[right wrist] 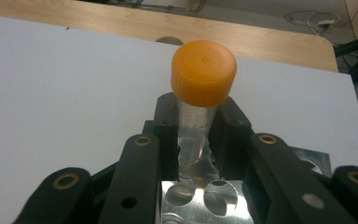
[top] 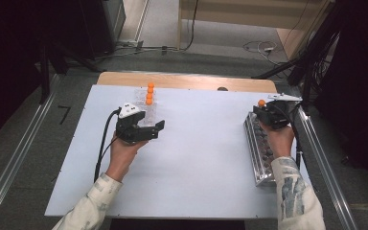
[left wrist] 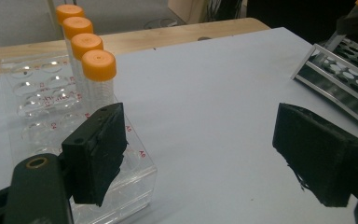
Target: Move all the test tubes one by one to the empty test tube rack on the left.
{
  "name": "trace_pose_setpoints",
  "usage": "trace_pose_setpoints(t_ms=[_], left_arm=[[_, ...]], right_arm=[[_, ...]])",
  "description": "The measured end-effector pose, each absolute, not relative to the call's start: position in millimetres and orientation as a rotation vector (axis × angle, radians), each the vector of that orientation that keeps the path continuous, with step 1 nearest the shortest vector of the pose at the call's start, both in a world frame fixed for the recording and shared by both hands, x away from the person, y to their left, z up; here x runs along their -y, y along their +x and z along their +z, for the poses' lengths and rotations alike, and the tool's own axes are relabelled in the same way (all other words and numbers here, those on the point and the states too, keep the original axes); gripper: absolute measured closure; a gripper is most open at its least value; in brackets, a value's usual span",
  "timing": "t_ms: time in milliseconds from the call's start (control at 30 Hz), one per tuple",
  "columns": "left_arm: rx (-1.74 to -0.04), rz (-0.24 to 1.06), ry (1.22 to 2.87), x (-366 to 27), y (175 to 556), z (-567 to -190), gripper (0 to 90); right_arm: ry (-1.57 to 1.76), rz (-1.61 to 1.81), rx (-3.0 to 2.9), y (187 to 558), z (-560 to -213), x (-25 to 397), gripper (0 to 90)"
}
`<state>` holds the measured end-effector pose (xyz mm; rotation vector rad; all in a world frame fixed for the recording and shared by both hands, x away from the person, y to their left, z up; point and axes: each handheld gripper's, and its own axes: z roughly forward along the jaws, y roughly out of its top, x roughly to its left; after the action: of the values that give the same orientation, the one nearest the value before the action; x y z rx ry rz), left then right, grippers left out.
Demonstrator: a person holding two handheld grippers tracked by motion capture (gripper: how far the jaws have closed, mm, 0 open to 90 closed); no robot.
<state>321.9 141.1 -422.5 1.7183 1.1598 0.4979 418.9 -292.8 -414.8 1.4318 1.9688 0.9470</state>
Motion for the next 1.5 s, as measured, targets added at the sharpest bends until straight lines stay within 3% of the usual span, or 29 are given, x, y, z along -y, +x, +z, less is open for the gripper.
trace_pose_setpoints(t_ms=[767,1500], left_arm=[[-1.157,0.496,1.717,-139.8,320.0,-422.9,17.0],[-1.116,0.471,1.715,-133.2,313.7,-418.9,17.2]], right_arm=[[1.264,1.058,-1.975,383.6,-370.7,281.7,71.6],[1.0,1.157,-2.279,347.3,-398.6,180.5,71.6]])
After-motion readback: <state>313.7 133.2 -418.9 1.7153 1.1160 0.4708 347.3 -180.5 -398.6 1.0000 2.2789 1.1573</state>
